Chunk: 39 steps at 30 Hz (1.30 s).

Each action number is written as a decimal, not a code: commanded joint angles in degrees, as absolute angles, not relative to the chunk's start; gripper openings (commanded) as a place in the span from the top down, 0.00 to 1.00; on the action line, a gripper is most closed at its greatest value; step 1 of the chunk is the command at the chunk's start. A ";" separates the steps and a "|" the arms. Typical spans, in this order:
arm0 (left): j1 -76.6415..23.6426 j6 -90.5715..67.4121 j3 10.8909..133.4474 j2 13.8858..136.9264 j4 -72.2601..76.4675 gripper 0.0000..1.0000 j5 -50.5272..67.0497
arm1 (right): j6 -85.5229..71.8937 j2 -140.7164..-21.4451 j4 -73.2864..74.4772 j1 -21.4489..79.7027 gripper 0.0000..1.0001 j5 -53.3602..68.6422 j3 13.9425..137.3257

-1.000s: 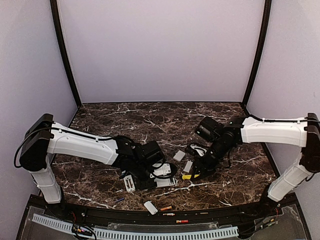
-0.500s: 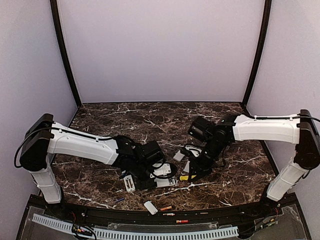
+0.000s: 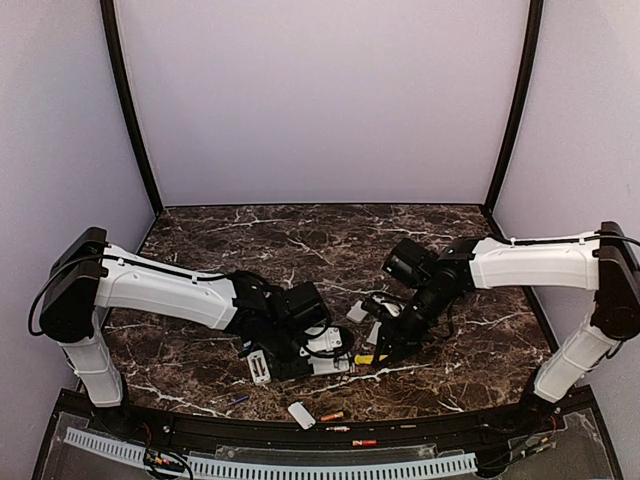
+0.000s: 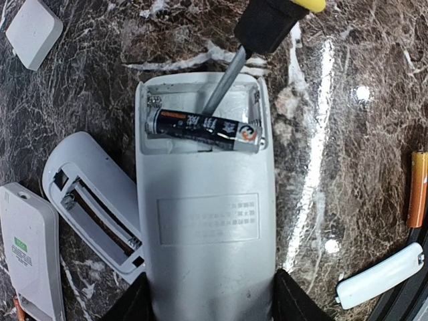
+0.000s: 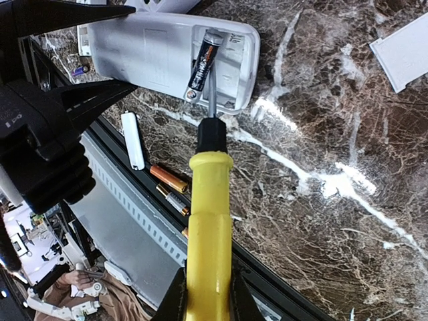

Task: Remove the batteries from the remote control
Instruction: Remove the battery from the remote control without the battery cover.

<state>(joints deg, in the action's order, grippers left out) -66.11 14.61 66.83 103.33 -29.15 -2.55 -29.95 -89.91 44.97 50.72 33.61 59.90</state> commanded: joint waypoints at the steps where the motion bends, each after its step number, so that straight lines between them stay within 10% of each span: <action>1: -66.18 14.88 67.50 104.31 -29.53 0.84 -2.11 | -31.40 -86.30 38.18 50.06 1.00 35.78 58.20; 39: -66.18 14.43 67.50 104.15 -29.42 0.79 -3.20 | -30.47 -86.85 41.38 51.27 1.00 33.24 54.52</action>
<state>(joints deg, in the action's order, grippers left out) -66.13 14.57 67.07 103.68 -28.64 -2.61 -31.68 -85.54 40.60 50.26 32.23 54.83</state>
